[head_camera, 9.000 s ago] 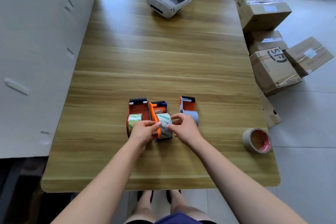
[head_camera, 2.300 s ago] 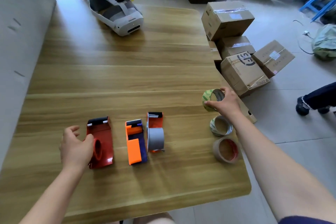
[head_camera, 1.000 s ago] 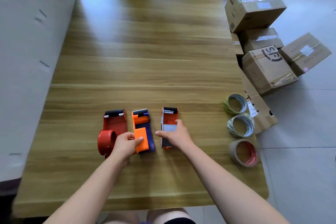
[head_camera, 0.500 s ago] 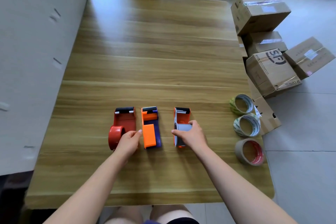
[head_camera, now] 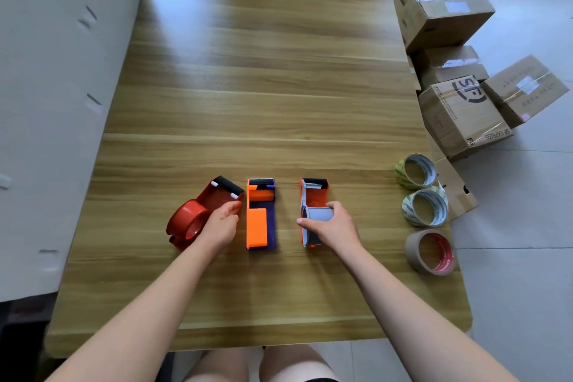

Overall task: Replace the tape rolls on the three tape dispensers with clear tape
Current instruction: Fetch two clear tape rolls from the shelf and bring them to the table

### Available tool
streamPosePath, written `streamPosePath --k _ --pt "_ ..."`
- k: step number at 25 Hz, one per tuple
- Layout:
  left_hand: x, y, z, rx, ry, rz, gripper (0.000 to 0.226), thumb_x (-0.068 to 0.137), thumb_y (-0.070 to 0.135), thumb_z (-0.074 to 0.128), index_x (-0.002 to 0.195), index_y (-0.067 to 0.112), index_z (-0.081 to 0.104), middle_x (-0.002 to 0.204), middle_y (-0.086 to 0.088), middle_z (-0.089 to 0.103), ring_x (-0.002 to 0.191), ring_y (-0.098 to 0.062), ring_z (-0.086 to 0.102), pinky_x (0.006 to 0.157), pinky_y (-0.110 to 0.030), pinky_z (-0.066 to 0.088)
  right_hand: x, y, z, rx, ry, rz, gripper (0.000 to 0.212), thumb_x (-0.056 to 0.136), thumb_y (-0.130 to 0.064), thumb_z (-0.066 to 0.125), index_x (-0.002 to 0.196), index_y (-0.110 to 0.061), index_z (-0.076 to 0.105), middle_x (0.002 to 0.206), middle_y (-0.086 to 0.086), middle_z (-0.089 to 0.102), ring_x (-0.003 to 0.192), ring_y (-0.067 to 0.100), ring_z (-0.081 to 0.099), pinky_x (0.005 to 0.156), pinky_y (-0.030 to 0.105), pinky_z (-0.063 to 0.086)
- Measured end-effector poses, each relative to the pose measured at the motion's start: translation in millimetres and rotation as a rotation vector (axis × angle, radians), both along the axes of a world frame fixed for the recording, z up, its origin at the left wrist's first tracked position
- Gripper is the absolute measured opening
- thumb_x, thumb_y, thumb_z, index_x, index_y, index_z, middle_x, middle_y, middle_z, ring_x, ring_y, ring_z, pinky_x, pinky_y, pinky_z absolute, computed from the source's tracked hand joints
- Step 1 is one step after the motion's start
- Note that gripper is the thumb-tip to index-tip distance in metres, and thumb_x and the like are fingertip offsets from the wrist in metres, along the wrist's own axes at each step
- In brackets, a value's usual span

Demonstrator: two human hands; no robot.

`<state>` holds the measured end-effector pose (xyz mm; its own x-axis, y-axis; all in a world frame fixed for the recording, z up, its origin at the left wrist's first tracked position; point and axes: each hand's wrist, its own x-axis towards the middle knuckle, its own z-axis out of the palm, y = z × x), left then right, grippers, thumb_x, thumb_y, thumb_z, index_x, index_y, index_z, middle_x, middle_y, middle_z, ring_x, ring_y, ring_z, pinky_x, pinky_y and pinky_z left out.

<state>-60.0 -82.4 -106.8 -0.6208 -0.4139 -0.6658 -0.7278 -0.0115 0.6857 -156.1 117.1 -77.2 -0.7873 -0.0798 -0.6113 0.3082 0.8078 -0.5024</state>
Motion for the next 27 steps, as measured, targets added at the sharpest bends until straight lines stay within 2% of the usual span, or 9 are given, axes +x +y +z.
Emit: streamPosePath --k 3,6,10,13,16,19,22,25,27 --pt "-7.5 -6.2 -5.1 -0.012 0.021 -0.013 0.051 0.091 -0.006 0.032 0.14 0.006 0.036 0.146 -0.01 0.04 0.136 -0.021 0.035 0.111 -0.029 0.025 0.9 1.5 -2.4 0.0 0.001 -0.002 0.081 0.062 -0.049 0.081 0.128 -0.018 0.046 0.124 0.002 0.059 0.112 0.021 0.056 0.091 0.035 0.048" --pt "-11.5 -10.8 -7.7 -0.032 0.019 0.004 0.05 0.091 -0.007 0.032 0.14 0.004 0.036 0.145 -0.013 0.041 0.136 -0.022 0.035 0.105 -0.024 0.026 1.4 2.3 -2.0 -0.009 0.004 -0.018 0.081 0.061 -0.049 0.081 0.128 -0.019 0.047 0.123 0.002 0.059 0.111 0.02 0.056 0.091 0.036 0.049" --pt "-12.1 -9.8 -8.8 -0.049 0.015 0.003 0.05 0.092 -0.005 0.033 0.141 0.004 0.033 0.147 -0.013 0.038 0.137 -0.022 0.034 0.11 -0.028 0.025 2.4 0.4 1.4 0.017 -0.006 -0.007 0.084 0.062 -0.053 0.079 0.13 -0.018 0.045 0.126 0.002 0.058 0.113 0.021 0.055 0.092 0.035 0.048" --pt "-10.1 -9.9 -7.3 -0.06 0.025 0.006 0.05 0.093 -0.003 0.035 0.142 0.006 0.031 0.149 -0.011 0.036 0.138 -0.021 0.032 0.112 -0.03 0.025 2.5 0.5 10.2 0.065 -0.022 0.058 0.085 0.066 -0.062 0.07 0.134 -0.019 0.042 0.129 0.002 0.057 0.117 0.023 0.054 0.094 0.037 0.047" --pt "-7.6 -10.6 2.0 -0.052 0.054 -0.014 0.047 0.094 -0.002 0.036 0.14 0.006 0.036 0.146 -0.012 0.04 0.136 -0.023 0.036 0.109 -0.03 0.029 -2.2 2.4 25.3 0.156 0.04 0.145 0.071 0.077 -0.062 0.06 0.129 -0.016 0.044 0.127 0.008 0.058 0.118 0.029 0.053 0.089 0.037 0.045" --pt "-3.4 -9.7 19.1 -0.035 0.081 -0.009 0.041 0.093 -0.002 0.038 0.133 0.002 0.044 0.138 -0.014 0.049 0.129 -0.024 0.044 0.1 -0.027 0.035 -8.6 2.5 39.1 0.208 0.115 0.174 0.058 0.083 -0.057 0.054 0.119 -0.012 0.05 0.124 0.012 0.059 0.116 0.032 0.054 0.09 0.04 0.046" --pt "-3.5 -16.1 46.3 -0.057 0.125 -0.06 0.033 0.093 0.002 0.042 0.125 0.0 0.051 0.116 -0.016 0.06 0.104 -0.023 0.056 0.091 -0.031 0.043 -12.3 -4.0 57.5 0.159 0.202 0.198 0.042 0.086 -0.047 0.053 0.113 -0.014 0.056 0.114 0.011 0.063 0.107 0.03 0.057 0.089 0.04 0.048" --pt "-0.9 -34.9 81.7 -0.214 0.193 -0.191 0.027 0.093 0.007 0.044 0.118 0.003 0.054 0.105 -0.013 0.062 0.092 -0.021 0.056 0.081 -0.029 0.043 -11.2 -19.6 84.1 0.007 0.265 0.302 0.032 0.089 -0.031 0.056 0.115 -0.012 0.059 0.102 0.008 0.065 0.099 0.024 0.059 0.087 0.031 0.047" --pt "6.0 -51.3 104.8 -0.389 0.212 -0.323 0.027 0.093 0.011 0.045 0.118 0.008 0.056 0.108 -0.012 0.063 0.093 -0.021 0.056 0.079 -0.028 0.043 -5.8 -31.7 103.9 -0.034 0.31 0.407 0.032 0.09 -0.03 0.056 0.118 -0.014 0.058 0.099 0.003 0.064 0.098 0.021 0.06 0.088 0.033 0.049"
